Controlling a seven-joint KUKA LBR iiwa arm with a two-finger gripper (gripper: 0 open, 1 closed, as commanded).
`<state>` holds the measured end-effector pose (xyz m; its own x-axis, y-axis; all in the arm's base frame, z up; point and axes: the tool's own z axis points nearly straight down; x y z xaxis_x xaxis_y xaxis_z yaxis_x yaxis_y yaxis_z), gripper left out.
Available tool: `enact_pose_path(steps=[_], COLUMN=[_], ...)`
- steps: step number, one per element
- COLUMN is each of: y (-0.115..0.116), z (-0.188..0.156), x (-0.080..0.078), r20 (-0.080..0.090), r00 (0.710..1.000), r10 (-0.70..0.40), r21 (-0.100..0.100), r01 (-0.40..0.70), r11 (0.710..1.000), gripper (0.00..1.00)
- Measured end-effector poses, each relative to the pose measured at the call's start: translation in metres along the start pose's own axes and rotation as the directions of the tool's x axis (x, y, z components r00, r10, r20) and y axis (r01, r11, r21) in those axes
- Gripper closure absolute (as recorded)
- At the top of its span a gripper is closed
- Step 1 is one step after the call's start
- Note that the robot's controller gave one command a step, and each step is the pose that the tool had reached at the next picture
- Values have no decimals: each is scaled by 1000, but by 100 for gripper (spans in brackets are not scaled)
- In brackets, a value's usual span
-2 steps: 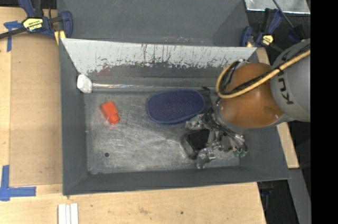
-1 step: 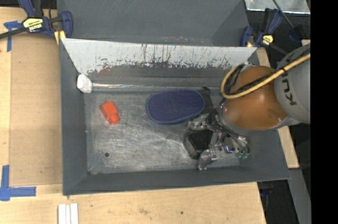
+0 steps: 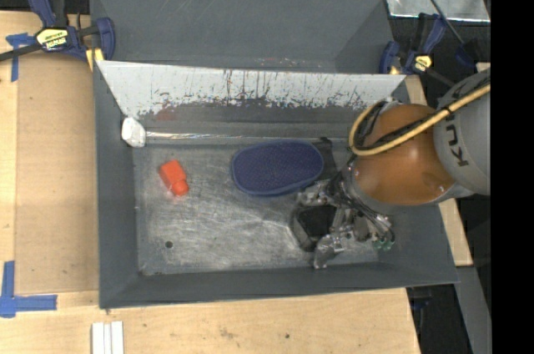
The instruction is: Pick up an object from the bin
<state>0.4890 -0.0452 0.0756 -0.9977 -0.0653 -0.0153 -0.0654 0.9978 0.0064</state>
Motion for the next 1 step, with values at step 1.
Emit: enact_pose_path(steps=[1], y=[3], z=[-152], x=[-8], r20=[-10], r00=[1000], r10=[-7], r21=[7], r01=[8], r11=[1000], gripper=[100])
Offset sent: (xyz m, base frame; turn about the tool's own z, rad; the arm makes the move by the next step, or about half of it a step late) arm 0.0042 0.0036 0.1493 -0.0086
